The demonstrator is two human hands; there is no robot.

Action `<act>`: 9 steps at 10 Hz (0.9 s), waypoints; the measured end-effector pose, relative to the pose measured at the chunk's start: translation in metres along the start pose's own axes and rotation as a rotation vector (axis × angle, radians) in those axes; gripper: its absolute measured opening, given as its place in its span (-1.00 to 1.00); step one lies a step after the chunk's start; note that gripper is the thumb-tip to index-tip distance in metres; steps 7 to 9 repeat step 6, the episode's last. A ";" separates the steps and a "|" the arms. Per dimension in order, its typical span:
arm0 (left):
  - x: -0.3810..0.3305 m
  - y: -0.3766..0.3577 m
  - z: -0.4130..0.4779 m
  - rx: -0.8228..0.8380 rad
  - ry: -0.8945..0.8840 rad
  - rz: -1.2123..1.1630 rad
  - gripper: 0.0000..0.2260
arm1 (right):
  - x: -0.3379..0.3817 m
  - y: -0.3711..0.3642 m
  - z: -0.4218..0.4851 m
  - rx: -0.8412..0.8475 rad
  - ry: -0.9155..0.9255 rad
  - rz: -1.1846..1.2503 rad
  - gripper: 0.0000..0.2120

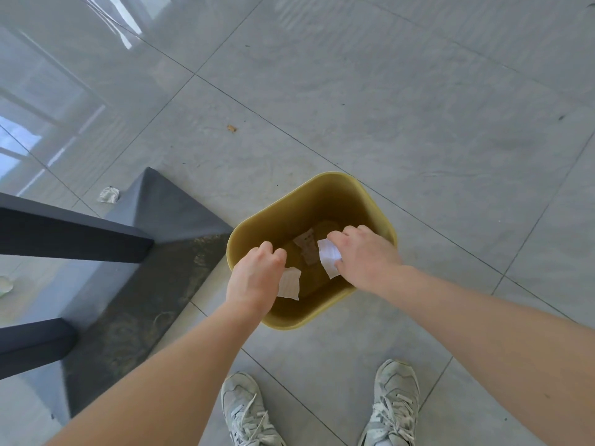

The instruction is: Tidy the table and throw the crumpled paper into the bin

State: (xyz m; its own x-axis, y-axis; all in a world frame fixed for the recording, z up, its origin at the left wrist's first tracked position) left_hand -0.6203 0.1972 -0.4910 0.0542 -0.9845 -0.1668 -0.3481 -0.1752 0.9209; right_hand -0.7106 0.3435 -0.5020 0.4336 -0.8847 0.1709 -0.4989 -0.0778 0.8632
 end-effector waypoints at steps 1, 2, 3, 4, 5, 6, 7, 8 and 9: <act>0.000 -0.002 0.001 -0.006 -0.018 -0.002 -0.74 | 0.002 -0.004 0.003 -0.014 0.009 -0.021 -0.68; -0.002 -0.003 0.003 -0.021 -0.040 0.013 -0.74 | 0.004 -0.008 0.004 -0.041 0.031 -0.016 -0.64; -0.001 -0.001 0.001 -0.054 -0.029 0.035 -0.77 | 0.006 -0.006 0.001 -0.076 0.045 -0.004 -0.62; 0.000 0.001 -0.001 -0.094 -0.014 0.064 -0.79 | 0.008 -0.004 -0.002 -0.072 0.049 0.005 -0.61; 0.000 0.010 -0.006 -0.109 0.005 0.073 -0.78 | 0.009 0.004 -0.006 -0.053 0.034 0.004 -0.63; 0.002 0.017 -0.010 -0.130 0.027 0.078 -0.74 | 0.010 0.012 -0.008 -0.032 0.017 0.003 -0.61; 0.002 0.017 -0.010 -0.130 0.027 0.078 -0.74 | 0.010 0.012 -0.008 -0.032 0.017 0.003 -0.61; 0.002 0.017 -0.010 -0.130 0.027 0.078 -0.74 | 0.010 0.012 -0.008 -0.032 0.017 0.003 -0.61; 0.002 0.017 -0.010 -0.130 0.027 0.078 -0.74 | 0.010 0.012 -0.008 -0.032 0.017 0.003 -0.61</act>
Point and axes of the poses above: each hand's wrist, its own z-axis towards the middle knuckle, its own y-axis out of the back of the hand, x = y × z, the point moved 6 cm from there along z, towards the middle knuckle, and after that the axes turned 11 degrees about -y, right-handed, at the moved point
